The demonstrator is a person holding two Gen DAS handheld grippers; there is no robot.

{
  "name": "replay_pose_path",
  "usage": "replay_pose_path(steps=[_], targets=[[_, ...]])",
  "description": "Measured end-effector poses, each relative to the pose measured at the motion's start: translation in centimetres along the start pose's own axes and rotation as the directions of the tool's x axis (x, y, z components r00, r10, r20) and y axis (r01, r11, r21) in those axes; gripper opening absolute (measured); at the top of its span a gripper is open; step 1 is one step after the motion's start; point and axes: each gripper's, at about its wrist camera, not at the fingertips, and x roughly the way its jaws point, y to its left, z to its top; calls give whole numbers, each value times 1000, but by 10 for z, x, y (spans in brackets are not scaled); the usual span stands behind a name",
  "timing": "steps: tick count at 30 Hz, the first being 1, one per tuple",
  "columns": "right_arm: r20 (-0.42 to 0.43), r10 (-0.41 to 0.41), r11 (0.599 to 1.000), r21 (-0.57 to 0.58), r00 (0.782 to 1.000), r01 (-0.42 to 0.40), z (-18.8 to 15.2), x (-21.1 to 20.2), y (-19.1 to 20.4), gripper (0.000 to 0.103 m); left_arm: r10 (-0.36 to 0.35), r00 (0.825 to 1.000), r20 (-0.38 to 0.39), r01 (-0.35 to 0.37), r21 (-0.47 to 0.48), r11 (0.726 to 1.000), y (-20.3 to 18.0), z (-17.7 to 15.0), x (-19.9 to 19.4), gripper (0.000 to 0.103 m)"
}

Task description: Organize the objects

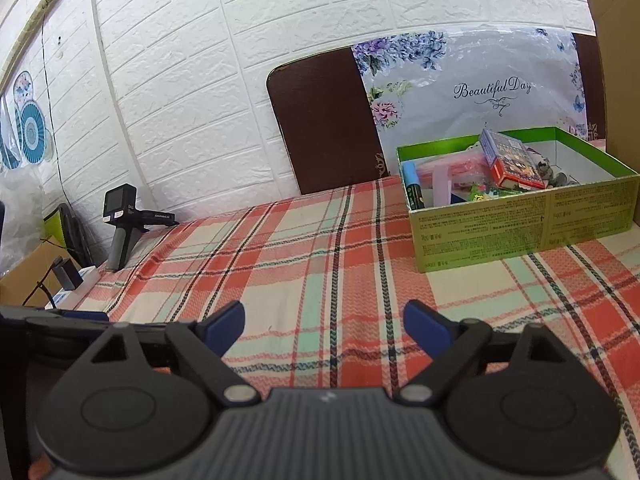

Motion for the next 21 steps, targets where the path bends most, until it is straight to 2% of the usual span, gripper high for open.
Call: replay_pose_path(steps=[1,6,14,21], targets=[[2,-2,1000,5,1000,2,0,0,-1,98,6,1000,5,-6,-1,1000,-1,0,-1,103],[13,-24,999,25,1000,24,3,-3,-3,103,29,1000,8,-29,11,1000,-6,3,-2,103],[32,-54,998,20,998,54,5,-6,-6,103,1,1000,-20,0,14,1000,-13,4,-4,103],[7,-81,997,20,997,81,5,-1,-7,103,-16,999,-41,17,11,1000,-16,6,-3,103]])
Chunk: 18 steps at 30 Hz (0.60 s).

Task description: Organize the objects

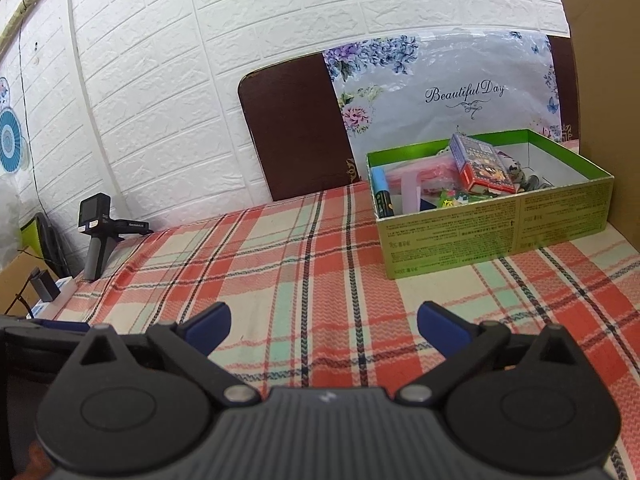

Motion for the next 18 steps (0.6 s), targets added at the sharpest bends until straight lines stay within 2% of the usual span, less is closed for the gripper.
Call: replay_pose_path(steps=[12,18], targets=[[1,-10,1000,19,1000,10,6,-2,-4,103,-32,999,-8,32,11,999,-7,4,-3,103],[21,-16,1000,11,1000,16,9,-6,-5,103,7,1000,-14,-7,1,1000,-7,8,-3,103]])
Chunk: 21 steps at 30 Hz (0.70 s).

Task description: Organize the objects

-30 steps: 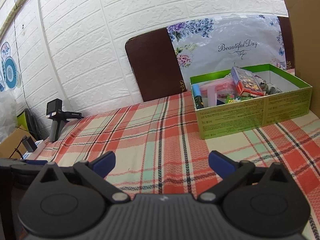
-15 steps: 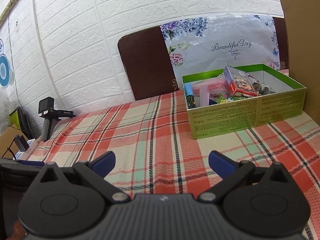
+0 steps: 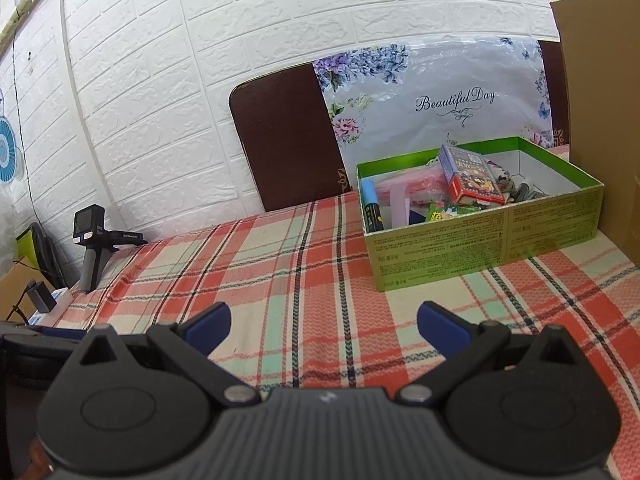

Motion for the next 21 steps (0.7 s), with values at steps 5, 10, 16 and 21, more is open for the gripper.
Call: replay_pose_path(steps=[5,10,16,21], targets=[[-9,-3,1000,8,1000,3,-1,2,-2,103,3,1000,-17,-3,-15,1000,3,0,2,103],[-9,-3,1000,12,1000,3,-1,2,-3,103,8,1000,-13,-8,-15,1000,1,0,1,103],[-16,-5,1000,19,1000,5,-3,4,-4,103,17,1000,-21,-17,-9,1000,0,-1,2,103],[-17,-5,1000,19,1000,5,-3,4,-4,103,19,999,-29,-19,-11,1000,-1,-1,2,103]])
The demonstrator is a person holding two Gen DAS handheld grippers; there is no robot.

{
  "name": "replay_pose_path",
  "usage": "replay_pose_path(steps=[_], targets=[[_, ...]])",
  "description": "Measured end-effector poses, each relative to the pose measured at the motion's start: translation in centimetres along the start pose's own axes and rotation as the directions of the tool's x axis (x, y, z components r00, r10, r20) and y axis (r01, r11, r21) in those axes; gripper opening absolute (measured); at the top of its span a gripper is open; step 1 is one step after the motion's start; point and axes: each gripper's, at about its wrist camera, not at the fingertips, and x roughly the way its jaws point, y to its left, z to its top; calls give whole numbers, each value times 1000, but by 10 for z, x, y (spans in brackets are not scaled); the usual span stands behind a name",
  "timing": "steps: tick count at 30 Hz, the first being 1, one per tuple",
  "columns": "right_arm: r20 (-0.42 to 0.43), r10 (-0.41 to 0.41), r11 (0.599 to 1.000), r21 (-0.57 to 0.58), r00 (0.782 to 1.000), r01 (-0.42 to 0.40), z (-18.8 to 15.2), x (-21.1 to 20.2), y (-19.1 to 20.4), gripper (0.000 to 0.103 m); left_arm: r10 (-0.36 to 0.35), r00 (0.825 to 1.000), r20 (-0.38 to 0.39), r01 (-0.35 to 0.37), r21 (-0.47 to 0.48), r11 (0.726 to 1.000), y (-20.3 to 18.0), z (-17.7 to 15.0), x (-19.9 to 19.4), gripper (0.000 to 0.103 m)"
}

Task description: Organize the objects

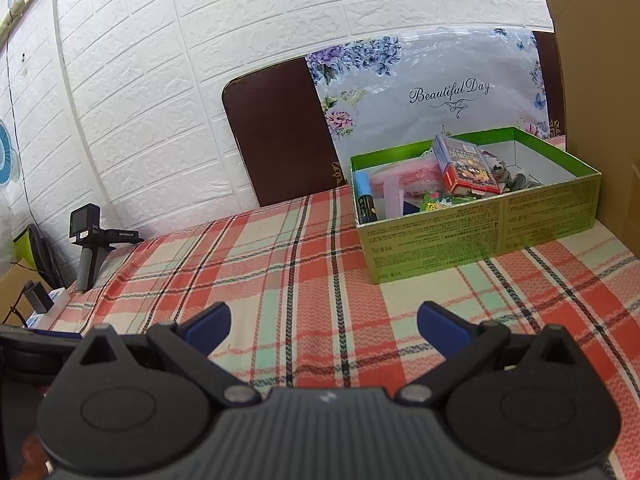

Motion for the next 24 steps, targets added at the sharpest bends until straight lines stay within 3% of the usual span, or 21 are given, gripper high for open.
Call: replay_pose_path(steps=[15,24], targets=[[-14,-1,1000,11,1000,1,-3,3,-2,103,-15,999,-37,15,1,1000,-3,-2,5,103],[-16,-2,1000,8,1000,2,-4,5,-3,103,-65,998,-26,65,3,998,-5,-3,6,103]])
